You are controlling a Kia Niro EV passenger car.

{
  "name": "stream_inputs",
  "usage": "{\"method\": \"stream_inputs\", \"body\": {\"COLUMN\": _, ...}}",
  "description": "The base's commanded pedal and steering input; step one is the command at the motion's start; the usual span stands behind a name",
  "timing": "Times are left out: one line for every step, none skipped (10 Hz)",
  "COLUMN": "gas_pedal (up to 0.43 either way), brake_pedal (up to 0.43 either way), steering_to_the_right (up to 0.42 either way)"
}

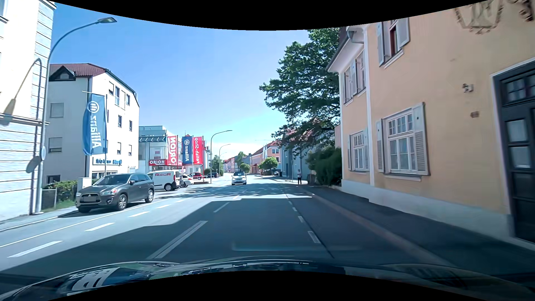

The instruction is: Follow the waypoints while adhering to traffic rules and regulations

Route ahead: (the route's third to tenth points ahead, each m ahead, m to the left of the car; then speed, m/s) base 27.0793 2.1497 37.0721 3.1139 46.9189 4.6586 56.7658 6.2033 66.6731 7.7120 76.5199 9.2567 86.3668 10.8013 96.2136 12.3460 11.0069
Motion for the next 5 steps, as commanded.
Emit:
{"method": "stream_inputs", "body": {"gas_pedal": 0.15, "brake_pedal": 0.0, "steering_to_the_right": -0.005}}
{"method": "stream_inputs", "body": {"gas_pedal": 0.138, "brake_pedal": 0.0, "steering_to_the_right": -0.004}}
{"method": "stream_inputs", "body": {"gas_pedal": 0.138, "brake_pedal": 0.0, "steering_to_the_right": -0.002}}
{"method": "stream_inputs", "body": {"gas_pedal": 0.138, "brake_pedal": 0.0, "steering_to_the_right": -0.001}}
{"method": "stream_inputs", "body": {"gas_pedal": 0.138, "brake_pedal": 0.0, "steering_to_the_right": -0.003}}
